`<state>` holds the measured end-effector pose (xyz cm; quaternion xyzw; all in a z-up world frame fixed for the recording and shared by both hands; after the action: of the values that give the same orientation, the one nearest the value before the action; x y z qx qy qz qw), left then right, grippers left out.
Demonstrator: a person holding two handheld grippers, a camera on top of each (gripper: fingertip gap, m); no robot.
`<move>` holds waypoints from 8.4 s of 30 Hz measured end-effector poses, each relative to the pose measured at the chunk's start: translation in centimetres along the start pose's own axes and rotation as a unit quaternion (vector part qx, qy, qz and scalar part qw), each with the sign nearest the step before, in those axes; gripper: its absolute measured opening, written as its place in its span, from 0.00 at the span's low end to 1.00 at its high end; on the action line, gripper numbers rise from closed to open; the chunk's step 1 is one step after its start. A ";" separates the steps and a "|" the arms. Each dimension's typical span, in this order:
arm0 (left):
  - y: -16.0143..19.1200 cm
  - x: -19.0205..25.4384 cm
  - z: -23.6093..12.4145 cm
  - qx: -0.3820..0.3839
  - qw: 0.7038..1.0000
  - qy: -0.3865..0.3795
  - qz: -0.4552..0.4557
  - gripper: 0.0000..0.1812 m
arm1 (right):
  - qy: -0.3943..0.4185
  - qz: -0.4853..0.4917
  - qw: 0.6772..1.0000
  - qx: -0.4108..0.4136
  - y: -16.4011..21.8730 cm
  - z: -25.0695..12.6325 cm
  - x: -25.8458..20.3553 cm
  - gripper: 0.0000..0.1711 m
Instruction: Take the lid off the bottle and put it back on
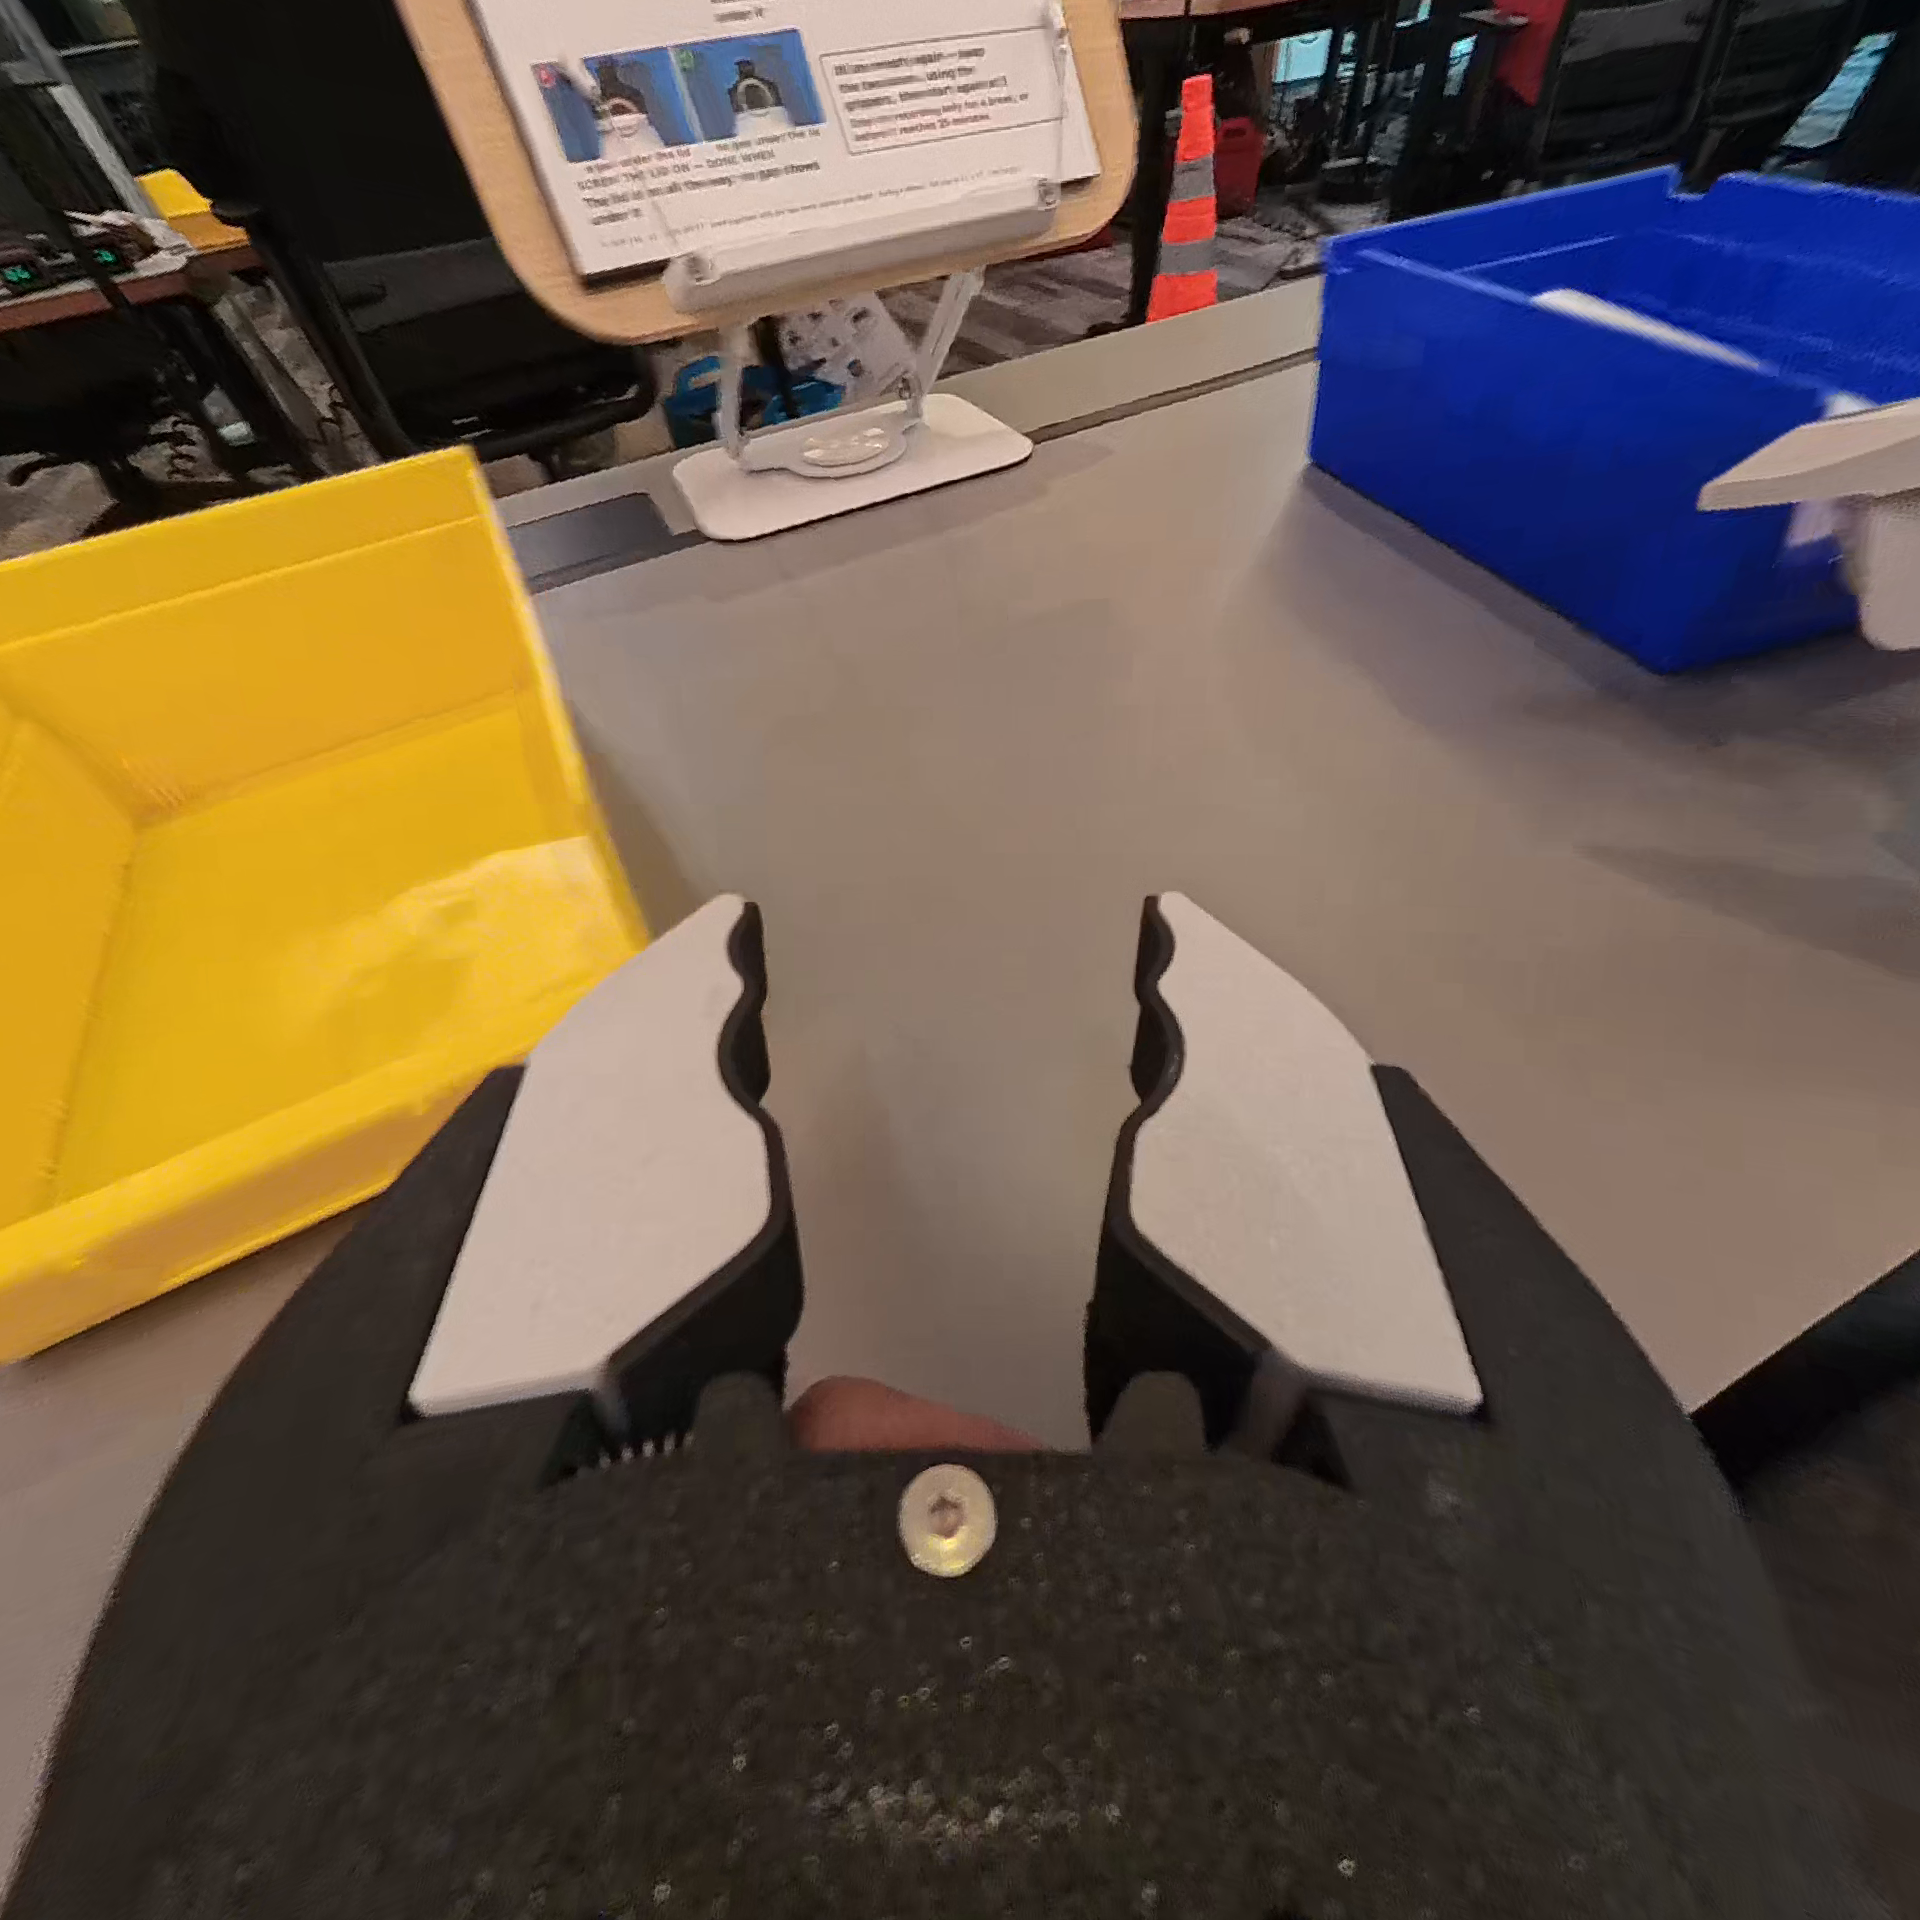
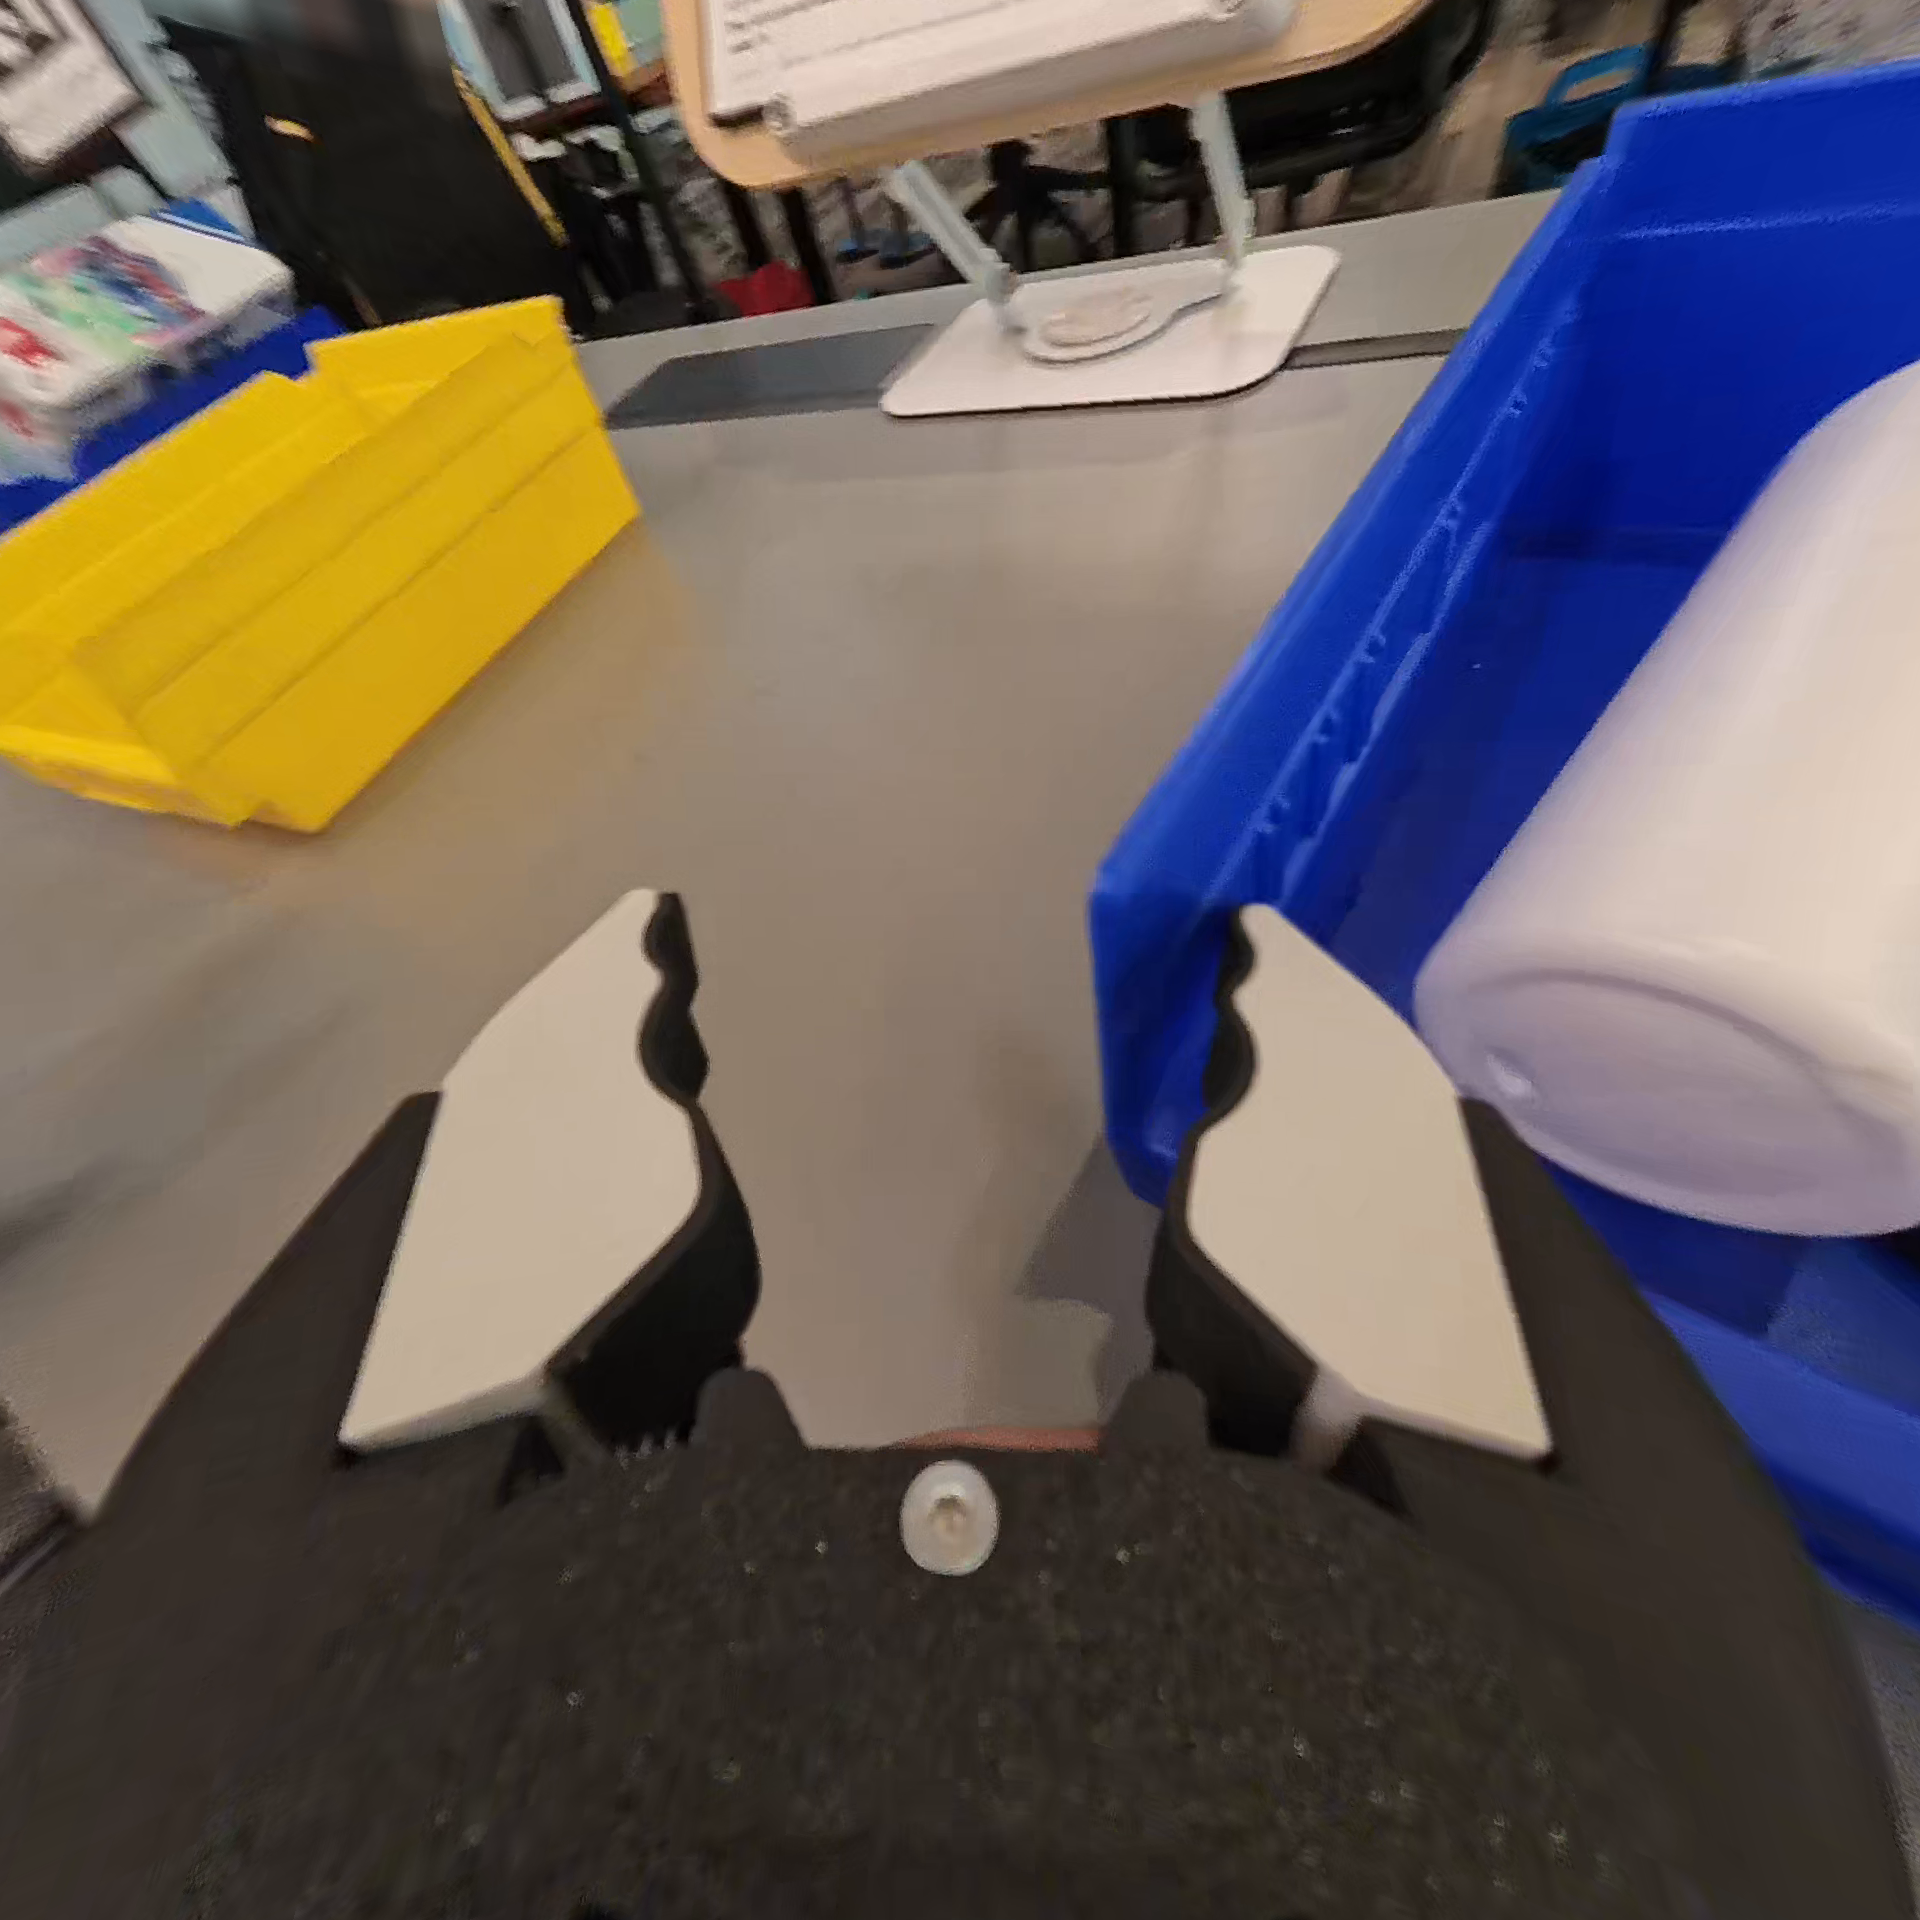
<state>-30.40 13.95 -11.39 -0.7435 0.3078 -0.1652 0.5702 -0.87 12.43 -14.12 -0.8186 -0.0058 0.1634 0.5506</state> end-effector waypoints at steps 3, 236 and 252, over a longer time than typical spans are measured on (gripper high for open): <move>-1.6 4.8 1.9 -0.002 0.998 0.063 -0.011 0.39 | -0.034 0.009 0.999 0.042 -1.2 -2.2 -1.2 0.49; 2.2 4.5 3.1 -0.083 0.993 0.046 -0.076 0.28 | 0.142 -0.139 0.978 0.058 0.1 -11.4 5.4 0.21; -0.8 2.3 2.2 -0.109 0.980 0.082 -0.143 0.36 | 0.130 -0.084 0.987 0.050 0.9 -10.7 6.5 0.20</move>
<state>-27.09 14.27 -11.51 -0.8213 0.2600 -0.2714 0.4291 8.02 3.69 -13.02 -0.8007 0.0055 0.0087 0.5990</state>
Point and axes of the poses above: each gripper's, where its closed fingertips meet, z out along the fingers, y out of its underside, x = y × z across the jaws, the point moved 1 cm from there along -z, back along the fingers, and after that the axes turned 1 degree about -y, right-handed, at the moved point
